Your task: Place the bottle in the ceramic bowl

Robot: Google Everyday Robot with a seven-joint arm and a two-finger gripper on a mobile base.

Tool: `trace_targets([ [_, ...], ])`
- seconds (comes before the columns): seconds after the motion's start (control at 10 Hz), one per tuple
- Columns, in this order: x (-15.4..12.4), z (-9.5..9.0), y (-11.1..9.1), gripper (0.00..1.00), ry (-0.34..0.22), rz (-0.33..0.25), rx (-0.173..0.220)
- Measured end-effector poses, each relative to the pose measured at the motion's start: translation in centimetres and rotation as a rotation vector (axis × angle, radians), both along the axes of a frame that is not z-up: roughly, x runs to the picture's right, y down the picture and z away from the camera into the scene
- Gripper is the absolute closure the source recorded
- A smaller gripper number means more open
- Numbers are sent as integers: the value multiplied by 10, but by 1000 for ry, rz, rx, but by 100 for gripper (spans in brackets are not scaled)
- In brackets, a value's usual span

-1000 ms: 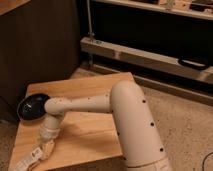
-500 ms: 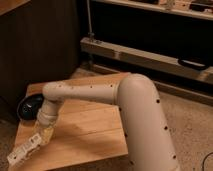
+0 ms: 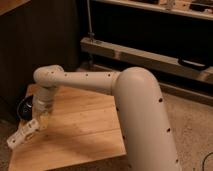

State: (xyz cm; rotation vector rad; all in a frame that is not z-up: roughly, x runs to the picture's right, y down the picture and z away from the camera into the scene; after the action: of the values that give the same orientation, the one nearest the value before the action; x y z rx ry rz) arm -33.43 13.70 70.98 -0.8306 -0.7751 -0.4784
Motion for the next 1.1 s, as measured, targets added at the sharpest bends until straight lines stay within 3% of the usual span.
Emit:
trace_targets([
  [0.2, -1, 34, -30, 100, 28, 16, 43],
  [0.5, -11, 70, -75, 100, 63, 44, 90],
  [0.7, -22, 89, -90, 100, 80, 59, 98],
  [1.1, -26, 133, -91, 100, 108, 73, 74],
])
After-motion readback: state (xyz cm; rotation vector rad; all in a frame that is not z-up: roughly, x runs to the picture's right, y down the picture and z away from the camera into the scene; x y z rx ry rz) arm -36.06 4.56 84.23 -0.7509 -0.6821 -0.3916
